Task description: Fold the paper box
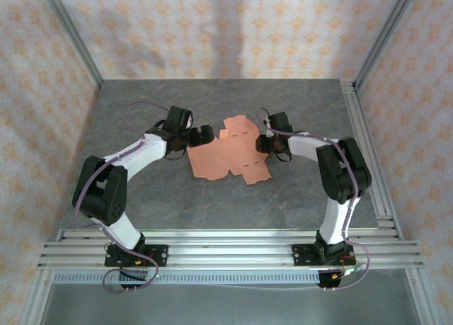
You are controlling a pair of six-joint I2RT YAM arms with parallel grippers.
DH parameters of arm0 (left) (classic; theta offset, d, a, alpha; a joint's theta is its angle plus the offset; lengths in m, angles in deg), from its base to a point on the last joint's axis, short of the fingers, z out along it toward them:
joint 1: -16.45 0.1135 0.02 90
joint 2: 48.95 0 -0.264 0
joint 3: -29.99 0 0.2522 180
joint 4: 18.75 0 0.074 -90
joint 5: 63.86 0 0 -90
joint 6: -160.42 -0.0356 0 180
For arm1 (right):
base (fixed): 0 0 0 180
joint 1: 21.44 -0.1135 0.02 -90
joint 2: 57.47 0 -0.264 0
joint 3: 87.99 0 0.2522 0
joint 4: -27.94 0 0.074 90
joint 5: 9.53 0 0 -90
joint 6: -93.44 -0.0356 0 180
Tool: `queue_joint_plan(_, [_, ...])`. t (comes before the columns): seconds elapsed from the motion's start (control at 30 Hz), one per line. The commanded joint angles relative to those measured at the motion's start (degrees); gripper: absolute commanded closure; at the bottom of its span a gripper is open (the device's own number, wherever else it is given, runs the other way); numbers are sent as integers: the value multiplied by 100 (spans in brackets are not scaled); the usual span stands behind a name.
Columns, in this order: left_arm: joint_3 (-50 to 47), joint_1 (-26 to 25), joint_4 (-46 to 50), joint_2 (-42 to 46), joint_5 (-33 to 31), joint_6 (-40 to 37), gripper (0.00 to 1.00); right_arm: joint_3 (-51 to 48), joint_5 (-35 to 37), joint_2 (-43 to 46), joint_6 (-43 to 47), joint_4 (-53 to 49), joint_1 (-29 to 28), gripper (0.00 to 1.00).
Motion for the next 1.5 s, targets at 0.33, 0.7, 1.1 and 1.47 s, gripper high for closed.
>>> queue_joint_plan(0.33, [-36,55,-69,-5,-47,-66,0,329,1022,392,729,-599,-284,100])
queue_joint_plan(0.7, [141,55,-181,-185,56,33,0,705,3286,364,1542,-1159,-1060,100])
queue_joint_plan(1.1, [1510,54,815,-1120,402,-677,10,199,1547,642,1527,-362,-857,100])
queue_joint_plan(1.47, [2943,62,1137,-2538,1251,-681,38,170,1295,658,1572,-419,-858,100])
